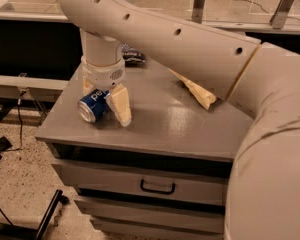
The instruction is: Pick pepsi can
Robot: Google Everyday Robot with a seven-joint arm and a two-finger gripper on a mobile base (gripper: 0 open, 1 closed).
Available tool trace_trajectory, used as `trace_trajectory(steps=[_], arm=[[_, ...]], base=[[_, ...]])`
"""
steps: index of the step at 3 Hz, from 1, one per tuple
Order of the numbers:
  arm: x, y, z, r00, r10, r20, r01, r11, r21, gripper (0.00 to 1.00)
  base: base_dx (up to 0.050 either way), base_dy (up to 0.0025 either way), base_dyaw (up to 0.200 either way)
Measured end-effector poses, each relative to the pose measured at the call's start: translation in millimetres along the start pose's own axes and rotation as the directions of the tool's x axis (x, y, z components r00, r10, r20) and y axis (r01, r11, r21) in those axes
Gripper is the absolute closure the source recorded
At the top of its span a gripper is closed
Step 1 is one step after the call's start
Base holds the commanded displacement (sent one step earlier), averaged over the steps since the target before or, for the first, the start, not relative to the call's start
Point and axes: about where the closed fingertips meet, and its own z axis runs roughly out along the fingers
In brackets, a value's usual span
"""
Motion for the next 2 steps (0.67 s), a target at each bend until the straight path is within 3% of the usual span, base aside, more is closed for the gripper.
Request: trace_trajectory(steps=[2], arm=[[-4,-13,-25,1.000,-0.002,-0.006,0.002,0.9994,0.035,0.64]], base=[[0.000,0.00000,0.000]])
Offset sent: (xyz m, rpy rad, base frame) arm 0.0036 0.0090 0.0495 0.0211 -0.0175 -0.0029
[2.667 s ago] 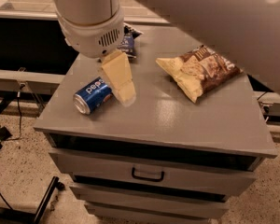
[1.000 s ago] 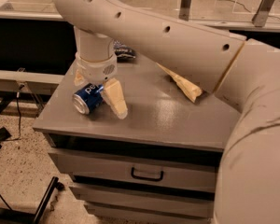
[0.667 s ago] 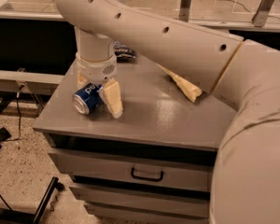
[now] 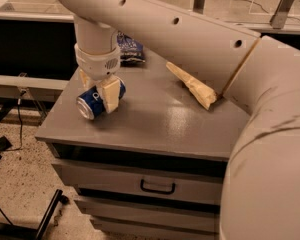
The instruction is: Pick pepsi can
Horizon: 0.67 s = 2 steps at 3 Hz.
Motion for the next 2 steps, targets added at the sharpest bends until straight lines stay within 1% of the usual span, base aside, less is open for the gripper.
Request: trace_trajectory(steps=[1,2], arm=[[-2,-9,-20,0.999,0.007,0.033,-0.009,0.9988,0.048,0.87],[-7,-19,-50,0.999,-0.002,0.053,-0.004,0.9922,0.124,1.00]], base=[[0.000,0.00000,0.000],[0.000,0.00000,0.000]])
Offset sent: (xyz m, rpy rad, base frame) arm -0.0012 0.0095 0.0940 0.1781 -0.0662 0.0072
